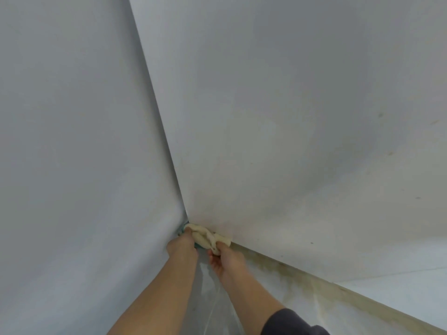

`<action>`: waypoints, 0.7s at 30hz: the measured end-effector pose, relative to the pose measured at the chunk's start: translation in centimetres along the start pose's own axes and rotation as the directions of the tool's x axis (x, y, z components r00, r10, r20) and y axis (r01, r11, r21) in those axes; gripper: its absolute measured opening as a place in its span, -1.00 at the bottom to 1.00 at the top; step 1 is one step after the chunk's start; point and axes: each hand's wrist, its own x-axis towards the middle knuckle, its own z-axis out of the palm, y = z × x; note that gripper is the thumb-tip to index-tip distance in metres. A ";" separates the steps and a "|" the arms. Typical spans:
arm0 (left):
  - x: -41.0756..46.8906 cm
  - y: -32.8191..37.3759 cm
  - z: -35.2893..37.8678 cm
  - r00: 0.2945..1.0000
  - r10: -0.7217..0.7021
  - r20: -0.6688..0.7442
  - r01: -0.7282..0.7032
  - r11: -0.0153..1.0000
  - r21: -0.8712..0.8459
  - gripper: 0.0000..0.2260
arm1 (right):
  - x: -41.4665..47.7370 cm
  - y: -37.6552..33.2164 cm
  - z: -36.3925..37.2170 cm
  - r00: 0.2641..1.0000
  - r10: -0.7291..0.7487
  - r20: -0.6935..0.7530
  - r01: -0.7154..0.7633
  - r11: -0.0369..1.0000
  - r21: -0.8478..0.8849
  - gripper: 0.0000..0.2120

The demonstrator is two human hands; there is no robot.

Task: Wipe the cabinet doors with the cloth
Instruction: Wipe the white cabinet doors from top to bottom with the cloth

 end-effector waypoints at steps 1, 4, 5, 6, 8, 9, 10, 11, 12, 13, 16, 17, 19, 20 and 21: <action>-0.1 0.1 0.0 1.000 0.003 -0.003 -0.003 1.000 0.001 -0.57 | -0.1 -0.1 0.0 1.000 -0.001 -0.002 0.001 1.000 0.018 -0.93; -0.1 0.1 0.1 0.999 -0.018 0.030 0.020 0.998 -0.065 -0.58 | -1.1 -0.5 0.1 1.000 -0.006 0.001 0.006 0.999 0.044 -0.92; -0.2 0.1 0.0 0.998 -0.027 0.050 0.033 0.993 -0.112 -0.59 | -1.6 -0.6 0.1 1.000 -0.007 0.006 0.007 0.999 0.048 -0.92; -0.5 0.1 -0.2 0.997 -0.031 0.077 0.044 0.983 -0.178 -0.61 | -2.1 -0.8 0.0 1.000 -0.011 0.013 0.010 0.999 0.050 -0.92; -1.2 0.2 -0.7 0.989 -0.027 0.147 0.072 0.947 -0.312 -0.65 | -3.4 -1.4 0.0 0.999 -0.020 0.026 0.019 0.998 0.062 -0.93; -1.9 0.5 -1.0 0.982 -0.015 0.188 0.082 0.931 -0.355 -0.65 | -4.2 -1.8 0.0 0.999 -0.026 0.037 0.023 0.997 0.073 -0.94; -2.6 0.8 -1.3 0.974 -0.006 0.227 0.095 0.918 -0.384 -0.66 | -4.9 -2.1 0.0 0.998 -0.030 0.050 0.026 0.996 0.088 -0.94; -3.5 1.2 -1.8 0.966 0.000 0.257 0.108 0.907 -0.408 -0.66 | -5.8 -2.5 0.1 0.997 -0.037 0.066 0.030 0.994 0.104 -0.93; -4.5 1.6 -2.1 0.960 0.011 0.280 0.116 0.894 -0.433 -0.66 | -6.8 -2.9 0.1 0.996 -0.045 0.082 0.035 0.992 0.119 -0.92; -5.3 2.0 -2.5 0.953 0.028 0.301 0.120 0.879 -0.461 -0.66 | -7.7 -3.3 0.2 0.994 -0.053 0.096 0.040 0.990 0.132 -0.91; -8.8 3.4 -3.7 0.927 0.093 0.363 0.129 0.831 -0.541 -0.71 | -10.7 -4.6 0.3 0.985 -0.090 0.146 0.066 0.984 0.163 -0.91; -10.1 4.0 -4.1 0.918 0.115 0.380 0.129 0.819 -0.560 -0.76 | -11.8 -5.0 0.3 0.981 -0.108 0.164 0.079 0.982 0.172 -0.91; -12.8 5.1 -5.0 0.895 0.158 0.417 0.134 0.796 -0.591 -0.89 | -14.0 -6.0 0.3 0.969 -0.150 0.194 0.115 0.977 0.182 -0.91; -14.2 5.6 -5.4 0.884 0.176 0.434 0.140 0.785 -0.603 -0.94 | -15.2 -6.5 0.3 0.963 -0.170 0.207 0.132 0.974 0.183 -0.91; -15.4 6.1 -5.8 0.873 0.193 0.447 0.142 0.777 -0.614 -0.96 | -16.2 -6.9 0.4 0.958 -0.185 0.219 0.145 0.972 0.184 -0.92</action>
